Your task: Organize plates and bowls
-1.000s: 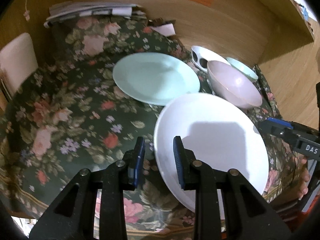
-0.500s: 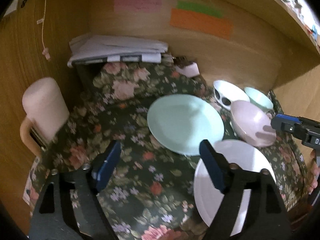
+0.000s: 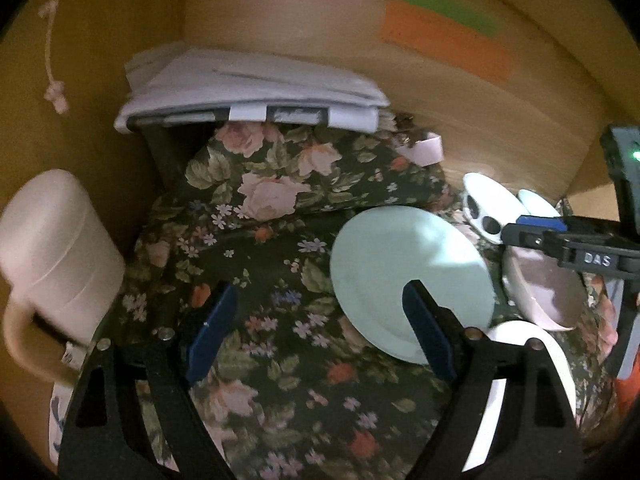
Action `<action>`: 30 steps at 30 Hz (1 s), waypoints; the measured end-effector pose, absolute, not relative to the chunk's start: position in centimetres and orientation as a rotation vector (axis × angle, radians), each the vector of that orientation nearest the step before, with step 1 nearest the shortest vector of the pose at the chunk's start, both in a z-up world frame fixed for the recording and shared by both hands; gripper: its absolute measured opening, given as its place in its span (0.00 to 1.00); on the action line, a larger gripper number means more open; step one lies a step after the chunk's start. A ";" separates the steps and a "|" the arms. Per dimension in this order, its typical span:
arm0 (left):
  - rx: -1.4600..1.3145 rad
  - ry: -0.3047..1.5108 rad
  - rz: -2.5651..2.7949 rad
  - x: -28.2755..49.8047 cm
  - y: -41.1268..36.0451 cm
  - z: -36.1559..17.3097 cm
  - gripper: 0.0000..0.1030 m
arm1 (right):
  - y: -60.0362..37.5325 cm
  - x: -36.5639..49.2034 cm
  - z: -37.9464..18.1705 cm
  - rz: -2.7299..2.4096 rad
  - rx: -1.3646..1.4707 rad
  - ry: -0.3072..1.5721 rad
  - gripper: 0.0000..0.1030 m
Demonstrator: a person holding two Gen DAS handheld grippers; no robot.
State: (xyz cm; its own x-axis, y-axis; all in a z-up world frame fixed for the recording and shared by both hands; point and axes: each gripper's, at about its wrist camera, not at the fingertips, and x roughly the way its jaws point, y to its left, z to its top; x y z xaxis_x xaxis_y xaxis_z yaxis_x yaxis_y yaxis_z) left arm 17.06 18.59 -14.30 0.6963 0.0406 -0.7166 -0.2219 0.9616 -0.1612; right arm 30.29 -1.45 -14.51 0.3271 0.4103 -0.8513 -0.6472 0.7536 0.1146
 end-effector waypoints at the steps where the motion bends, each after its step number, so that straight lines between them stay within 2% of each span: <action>1: -0.248 0.799 0.145 17.6 18.9 -14.8 0.83 | -1.0 31.1 -15.1 0.699 -0.275 1.045 0.45; 12: -0.261 0.881 0.085 21.0 20.0 -18.2 0.83 | 2.0 36.1 -19.9 0.664 -0.359 1.246 0.45; 13: -0.263 0.883 0.079 21.1 20.1 -18.3 0.83 | 2.2 36.2 -20.1 0.662 -0.366 1.254 0.44; 15: -0.271 0.887 0.073 21.2 20.1 -18.5 0.83 | 2.7 36.2 -20.6 0.669 -0.376 1.287 0.34; 16: -0.281 0.889 0.068 21.2 20.2 -18.6 0.83 | 2.8 36.2 -20.7 0.660 -0.385 1.286 0.33; 30: -0.307 0.919 0.145 15.6 23.1 -19.0 0.83 | 6.0 28.2 -19.5 0.823 -0.382 1.286 0.33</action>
State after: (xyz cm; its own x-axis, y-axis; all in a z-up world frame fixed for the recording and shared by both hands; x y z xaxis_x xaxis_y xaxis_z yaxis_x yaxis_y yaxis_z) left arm 15.61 23.07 -18.99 0.6010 -0.0068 -0.7992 -0.2533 0.9468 -0.1985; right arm 28.19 5.96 -19.53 0.0562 0.3243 -0.9443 -0.7218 0.6666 0.1860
